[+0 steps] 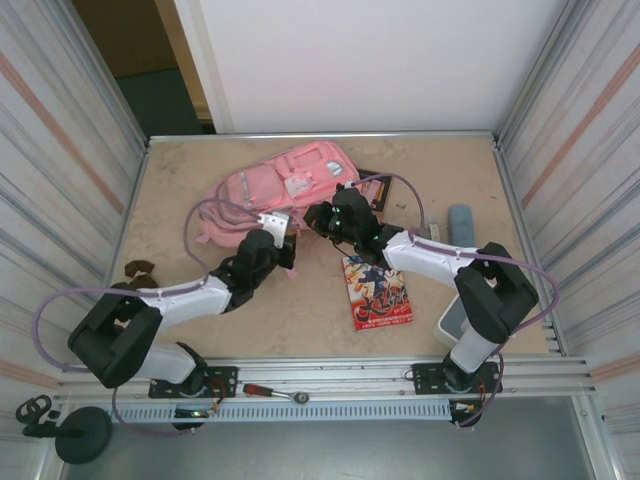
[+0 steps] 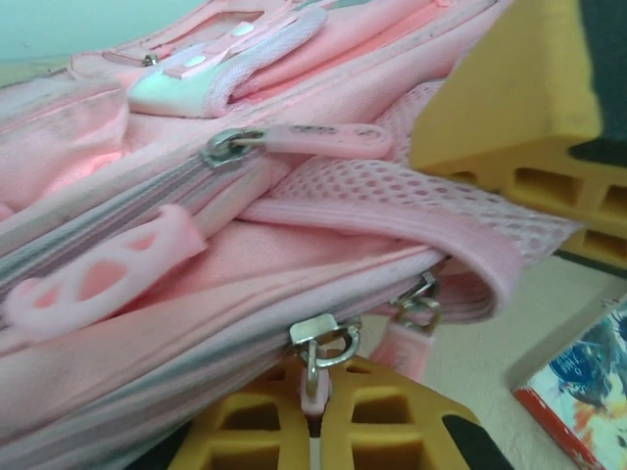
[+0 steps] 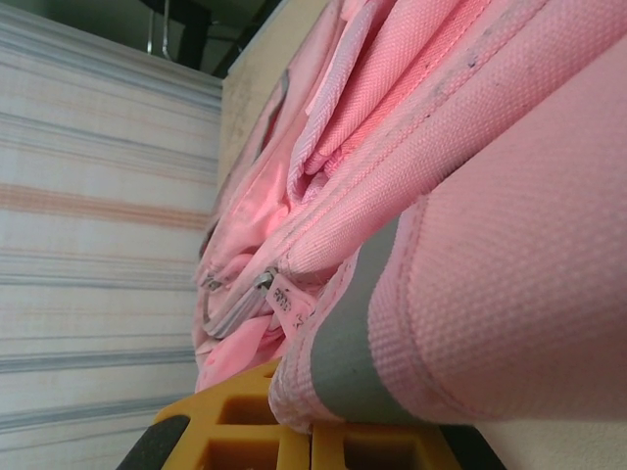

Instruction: Pack books, pencil case, and school supplies into a backpack

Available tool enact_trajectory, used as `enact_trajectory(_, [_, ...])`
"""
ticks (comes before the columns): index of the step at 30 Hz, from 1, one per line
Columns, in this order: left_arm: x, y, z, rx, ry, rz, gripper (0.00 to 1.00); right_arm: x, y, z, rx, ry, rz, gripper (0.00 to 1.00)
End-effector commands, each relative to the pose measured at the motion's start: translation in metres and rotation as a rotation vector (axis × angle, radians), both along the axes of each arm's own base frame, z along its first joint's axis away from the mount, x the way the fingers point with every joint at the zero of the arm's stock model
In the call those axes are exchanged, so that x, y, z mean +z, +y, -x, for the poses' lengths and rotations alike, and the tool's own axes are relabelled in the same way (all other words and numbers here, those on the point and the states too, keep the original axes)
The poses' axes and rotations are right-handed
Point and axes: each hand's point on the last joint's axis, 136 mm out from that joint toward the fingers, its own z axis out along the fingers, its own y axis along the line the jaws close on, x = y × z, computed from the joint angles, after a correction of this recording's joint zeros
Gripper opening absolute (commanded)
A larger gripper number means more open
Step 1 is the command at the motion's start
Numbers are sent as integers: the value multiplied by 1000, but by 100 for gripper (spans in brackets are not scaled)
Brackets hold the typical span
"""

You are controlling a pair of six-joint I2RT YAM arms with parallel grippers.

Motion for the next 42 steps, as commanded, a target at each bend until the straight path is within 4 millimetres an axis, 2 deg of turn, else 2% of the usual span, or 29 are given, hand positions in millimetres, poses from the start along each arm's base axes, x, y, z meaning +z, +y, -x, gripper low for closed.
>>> enact_trajectory(1, [9,17,-2,-6,14,95,0,-6,-1,0,16,-15,29,0])
enact_trajectory(7, [-5,47,-2,30,81,99,0,-13,-3,-1,30,-9,54,0])
enact_trajectory(13, [-17,75,3,89,156,109,0,-26,-15,-5,61,15,136,0])
enact_trajectory(23, [-48,101,21,180,356,168,0,-71,-38,-11,201,136,278,0])
enact_trajectory(27, [-54,98,30,159,411,177,0,-79,-43,-21,244,166,281,0])
enact_trajectory(34, [-52,72,44,56,452,144,0,-66,-45,-49,274,139,284,0])
enact_trajectory(38, [-44,58,46,9,455,190,0,-59,-42,-62,292,121,298,7])
enact_trajectory(42, [-38,45,45,-50,477,214,0,-64,-66,-83,257,150,329,16])
